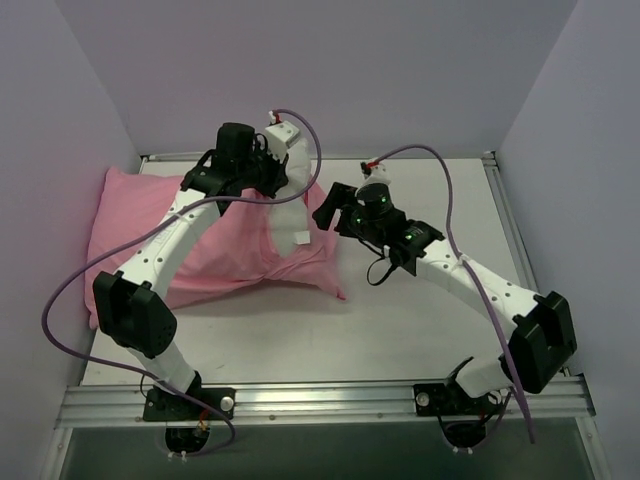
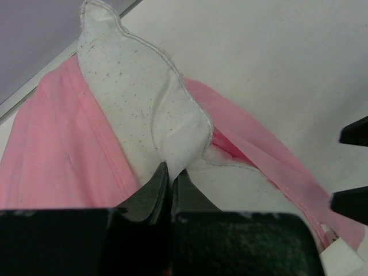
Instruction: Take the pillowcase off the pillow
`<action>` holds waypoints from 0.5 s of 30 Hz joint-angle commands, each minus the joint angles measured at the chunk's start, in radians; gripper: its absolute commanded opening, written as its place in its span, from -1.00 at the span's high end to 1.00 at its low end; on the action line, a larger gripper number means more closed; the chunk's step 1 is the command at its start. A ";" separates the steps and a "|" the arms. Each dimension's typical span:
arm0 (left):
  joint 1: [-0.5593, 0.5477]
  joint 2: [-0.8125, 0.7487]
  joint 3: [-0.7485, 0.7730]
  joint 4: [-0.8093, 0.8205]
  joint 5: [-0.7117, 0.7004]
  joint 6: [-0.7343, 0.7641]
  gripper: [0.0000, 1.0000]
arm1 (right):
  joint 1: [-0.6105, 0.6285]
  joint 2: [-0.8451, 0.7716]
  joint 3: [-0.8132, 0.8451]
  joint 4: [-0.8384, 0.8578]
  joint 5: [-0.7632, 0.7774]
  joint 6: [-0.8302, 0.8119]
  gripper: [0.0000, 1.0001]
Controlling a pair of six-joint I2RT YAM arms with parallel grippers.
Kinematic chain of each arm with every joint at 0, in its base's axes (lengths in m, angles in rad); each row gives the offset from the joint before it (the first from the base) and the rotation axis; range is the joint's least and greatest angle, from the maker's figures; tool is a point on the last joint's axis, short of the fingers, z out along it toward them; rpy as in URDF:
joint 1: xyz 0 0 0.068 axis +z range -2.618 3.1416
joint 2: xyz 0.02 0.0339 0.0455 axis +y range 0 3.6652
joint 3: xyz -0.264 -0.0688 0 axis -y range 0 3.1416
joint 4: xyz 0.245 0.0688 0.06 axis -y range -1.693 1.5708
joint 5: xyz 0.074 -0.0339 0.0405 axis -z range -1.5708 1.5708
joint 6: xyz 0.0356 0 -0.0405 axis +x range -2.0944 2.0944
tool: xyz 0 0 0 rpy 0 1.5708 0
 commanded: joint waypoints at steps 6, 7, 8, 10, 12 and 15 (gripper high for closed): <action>-0.005 -0.036 0.038 0.069 -0.006 0.006 0.95 | 0.015 0.135 -0.050 0.091 -0.061 0.089 -0.28; -0.003 -0.036 0.044 0.066 -0.004 0.007 0.95 | 0.013 0.149 -0.063 0.114 -0.077 0.105 -0.26; -0.005 -0.037 0.046 0.066 0.002 0.004 0.95 | 0.013 0.158 -0.072 0.146 -0.106 0.111 -0.23; -0.005 -0.037 0.052 0.064 0.003 0.001 0.95 | 0.015 0.183 -0.086 0.163 -0.129 0.121 -0.14; -0.005 -0.042 0.050 0.063 0.004 0.003 0.95 | 0.015 0.209 -0.099 0.186 -0.151 0.129 0.09; -0.005 -0.046 0.046 0.061 -0.001 0.013 0.95 | 0.016 0.217 -0.141 0.215 -0.164 0.148 0.27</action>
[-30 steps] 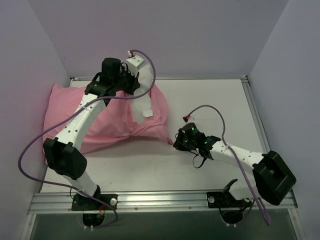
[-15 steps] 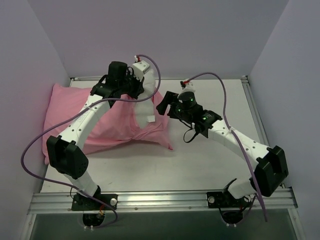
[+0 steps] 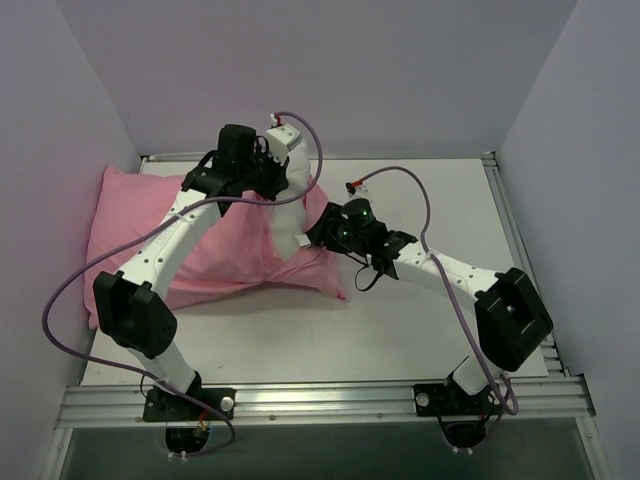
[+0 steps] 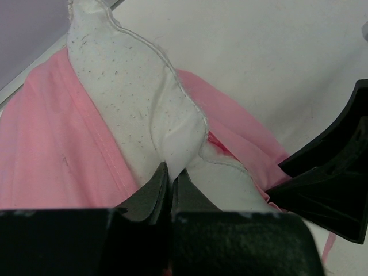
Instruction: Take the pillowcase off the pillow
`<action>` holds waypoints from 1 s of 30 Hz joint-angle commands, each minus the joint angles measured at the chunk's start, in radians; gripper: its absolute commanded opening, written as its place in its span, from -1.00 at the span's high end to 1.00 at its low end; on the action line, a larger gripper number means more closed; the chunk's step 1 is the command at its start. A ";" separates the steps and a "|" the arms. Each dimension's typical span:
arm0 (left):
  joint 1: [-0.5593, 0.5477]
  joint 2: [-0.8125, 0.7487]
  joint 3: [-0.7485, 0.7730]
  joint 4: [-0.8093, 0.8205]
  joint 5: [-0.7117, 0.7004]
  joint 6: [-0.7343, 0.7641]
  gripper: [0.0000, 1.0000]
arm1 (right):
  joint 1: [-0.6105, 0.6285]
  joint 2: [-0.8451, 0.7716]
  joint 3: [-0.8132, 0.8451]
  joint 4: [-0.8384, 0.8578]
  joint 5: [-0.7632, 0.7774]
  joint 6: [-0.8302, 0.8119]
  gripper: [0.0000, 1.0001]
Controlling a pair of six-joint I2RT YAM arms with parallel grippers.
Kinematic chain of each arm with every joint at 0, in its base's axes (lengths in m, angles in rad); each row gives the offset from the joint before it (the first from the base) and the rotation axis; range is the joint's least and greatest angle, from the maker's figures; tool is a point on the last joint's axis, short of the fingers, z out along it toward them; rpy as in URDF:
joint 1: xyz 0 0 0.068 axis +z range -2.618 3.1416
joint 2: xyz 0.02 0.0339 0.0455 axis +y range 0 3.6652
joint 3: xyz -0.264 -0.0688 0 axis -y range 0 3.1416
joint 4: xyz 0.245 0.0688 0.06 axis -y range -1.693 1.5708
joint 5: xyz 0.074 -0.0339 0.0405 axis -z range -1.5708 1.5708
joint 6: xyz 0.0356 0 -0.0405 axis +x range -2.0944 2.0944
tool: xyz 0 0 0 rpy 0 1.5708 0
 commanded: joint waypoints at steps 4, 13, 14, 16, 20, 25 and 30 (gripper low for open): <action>0.001 -0.056 0.018 0.087 -0.001 0.017 0.95 | 0.003 -0.022 -0.041 0.028 -0.010 0.006 0.10; 0.001 -0.056 0.000 0.091 0.002 0.018 0.95 | -0.004 -0.056 0.166 -0.145 0.103 -0.104 0.07; -0.001 -0.056 0.000 0.091 0.003 0.020 0.96 | -0.007 -0.053 0.176 -0.147 0.111 -0.106 0.07; -0.002 -0.056 0.000 0.091 0.003 0.020 0.95 | -0.010 -0.038 0.192 -0.138 0.106 -0.107 0.07; -0.004 -0.056 0.000 0.091 0.005 0.020 0.95 | -0.009 0.004 0.200 -0.118 0.088 -0.098 0.07; -0.004 -0.057 0.001 0.090 0.010 0.018 0.95 | -0.015 0.067 0.194 -0.104 0.103 -0.086 0.09; -0.010 -0.065 -0.004 0.082 0.022 0.015 0.95 | -0.033 0.137 0.235 -0.093 0.102 -0.090 0.15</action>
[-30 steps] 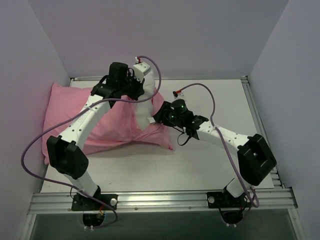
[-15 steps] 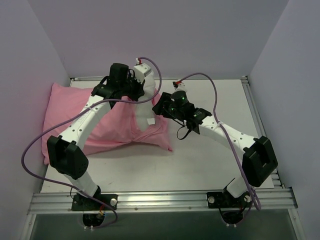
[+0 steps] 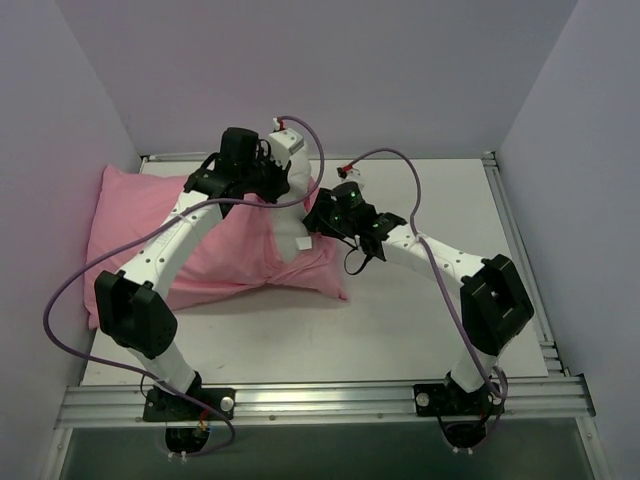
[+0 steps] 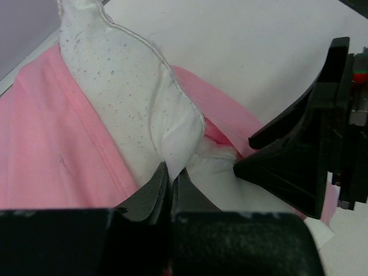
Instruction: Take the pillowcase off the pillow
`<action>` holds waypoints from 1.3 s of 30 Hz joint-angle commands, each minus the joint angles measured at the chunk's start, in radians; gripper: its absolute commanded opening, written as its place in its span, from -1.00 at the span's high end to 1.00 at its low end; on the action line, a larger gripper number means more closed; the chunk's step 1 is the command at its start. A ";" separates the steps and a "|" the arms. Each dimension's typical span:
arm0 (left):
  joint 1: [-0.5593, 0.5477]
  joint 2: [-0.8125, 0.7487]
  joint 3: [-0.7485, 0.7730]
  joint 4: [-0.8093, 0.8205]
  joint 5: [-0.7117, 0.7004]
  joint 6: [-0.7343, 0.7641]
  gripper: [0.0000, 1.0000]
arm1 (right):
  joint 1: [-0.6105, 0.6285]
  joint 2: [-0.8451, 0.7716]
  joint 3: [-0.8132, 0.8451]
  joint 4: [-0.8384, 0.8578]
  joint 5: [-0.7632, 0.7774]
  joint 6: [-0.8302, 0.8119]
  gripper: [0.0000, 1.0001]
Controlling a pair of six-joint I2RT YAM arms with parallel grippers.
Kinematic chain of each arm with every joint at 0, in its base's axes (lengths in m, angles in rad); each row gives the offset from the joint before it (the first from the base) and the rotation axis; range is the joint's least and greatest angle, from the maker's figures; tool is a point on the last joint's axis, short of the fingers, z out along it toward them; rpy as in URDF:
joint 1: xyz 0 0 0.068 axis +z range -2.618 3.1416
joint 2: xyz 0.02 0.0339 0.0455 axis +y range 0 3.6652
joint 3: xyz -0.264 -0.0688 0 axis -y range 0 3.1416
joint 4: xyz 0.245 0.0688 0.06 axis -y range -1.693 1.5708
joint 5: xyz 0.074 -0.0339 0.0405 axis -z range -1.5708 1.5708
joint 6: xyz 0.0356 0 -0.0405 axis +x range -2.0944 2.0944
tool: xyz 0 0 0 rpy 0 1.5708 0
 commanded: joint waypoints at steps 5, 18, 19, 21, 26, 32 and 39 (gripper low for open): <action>-0.001 -0.069 0.027 0.085 0.012 0.007 0.96 | -0.018 0.109 0.071 -0.071 0.113 0.001 0.28; 0.073 -0.023 0.151 0.072 -0.091 0.040 0.95 | -0.032 0.018 -0.205 -0.054 0.182 0.048 1.00; 0.075 -0.023 0.155 0.070 -0.090 0.034 0.95 | -0.033 0.016 -0.228 -0.048 0.174 0.047 1.00; 0.079 -0.021 0.181 0.069 -0.093 0.036 0.95 | -0.028 0.005 -0.251 -0.023 0.164 0.053 1.00; 0.189 0.046 0.383 0.052 -0.074 -0.022 0.96 | 0.062 -0.090 -0.364 0.030 0.228 0.034 1.00; 0.271 0.074 0.499 0.015 -0.005 -0.067 0.95 | 0.123 -0.189 -0.556 0.269 0.203 0.010 1.00; 0.222 -0.027 0.265 0.044 0.131 -0.111 0.95 | 0.131 -0.202 -0.422 0.270 0.128 -0.146 0.98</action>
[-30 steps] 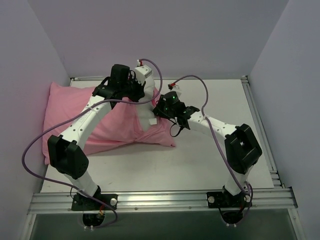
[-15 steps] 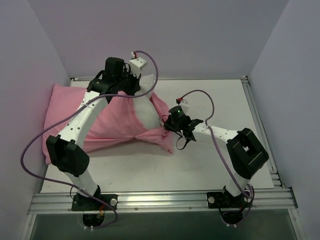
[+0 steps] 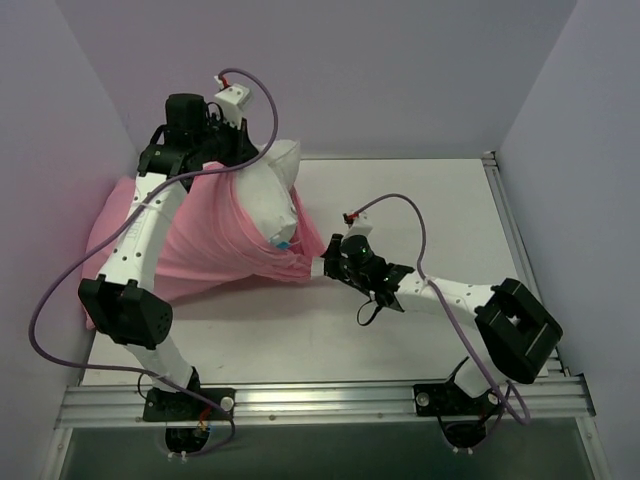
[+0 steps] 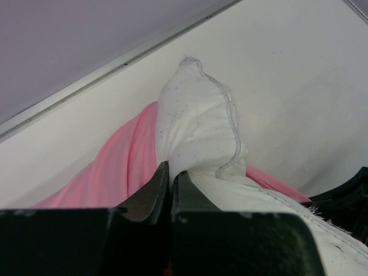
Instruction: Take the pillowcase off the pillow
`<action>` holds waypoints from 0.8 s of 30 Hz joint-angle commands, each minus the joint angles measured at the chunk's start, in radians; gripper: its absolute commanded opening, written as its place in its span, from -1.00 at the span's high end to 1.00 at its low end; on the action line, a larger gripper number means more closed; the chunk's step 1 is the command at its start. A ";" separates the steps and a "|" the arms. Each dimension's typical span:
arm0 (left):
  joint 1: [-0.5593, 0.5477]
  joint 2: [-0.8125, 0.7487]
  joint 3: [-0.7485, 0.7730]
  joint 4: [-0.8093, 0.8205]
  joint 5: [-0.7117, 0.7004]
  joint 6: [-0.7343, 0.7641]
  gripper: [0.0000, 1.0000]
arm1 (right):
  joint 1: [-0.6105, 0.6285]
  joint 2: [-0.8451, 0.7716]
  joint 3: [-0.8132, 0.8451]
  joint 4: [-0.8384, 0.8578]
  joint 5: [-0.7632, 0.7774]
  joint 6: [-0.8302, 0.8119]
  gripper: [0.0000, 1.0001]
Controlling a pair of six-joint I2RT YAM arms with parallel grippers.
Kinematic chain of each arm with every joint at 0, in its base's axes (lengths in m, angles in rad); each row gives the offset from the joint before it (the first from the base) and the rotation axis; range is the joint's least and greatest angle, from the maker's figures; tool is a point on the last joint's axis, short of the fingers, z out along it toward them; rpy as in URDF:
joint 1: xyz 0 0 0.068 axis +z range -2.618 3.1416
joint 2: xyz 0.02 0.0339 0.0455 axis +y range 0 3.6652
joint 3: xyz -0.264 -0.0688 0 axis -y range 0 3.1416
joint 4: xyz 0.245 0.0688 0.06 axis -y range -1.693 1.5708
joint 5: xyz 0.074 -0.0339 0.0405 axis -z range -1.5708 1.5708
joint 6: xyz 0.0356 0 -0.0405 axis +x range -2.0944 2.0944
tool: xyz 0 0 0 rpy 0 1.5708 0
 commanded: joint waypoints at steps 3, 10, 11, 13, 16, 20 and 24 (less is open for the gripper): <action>-0.038 -0.122 -0.165 0.176 0.017 -0.024 0.95 | -0.007 -0.109 0.148 -0.215 0.024 -0.207 0.09; -0.140 -0.131 -0.258 0.199 0.000 -0.016 0.96 | -0.053 -0.371 0.246 -0.402 0.021 -0.264 -0.66; -0.146 -0.131 -0.253 0.200 0.000 -0.019 0.95 | -0.050 -0.388 0.260 -0.420 0.003 -0.274 -0.69; -0.158 -0.125 -0.239 0.191 0.011 -0.025 0.95 | -0.043 -0.376 0.280 -0.384 -0.095 -0.282 -0.87; -0.164 -0.125 -0.221 0.183 0.014 -0.030 0.95 | -0.042 -0.301 0.291 -0.317 -0.213 -0.291 -0.99; -0.164 -0.133 -0.224 0.176 0.028 -0.036 0.95 | -0.040 -0.189 0.326 -0.228 -0.331 -0.288 -0.99; -0.164 -0.140 -0.224 0.174 0.037 -0.036 0.95 | -0.036 -0.097 0.323 -0.146 -0.372 -0.281 -0.99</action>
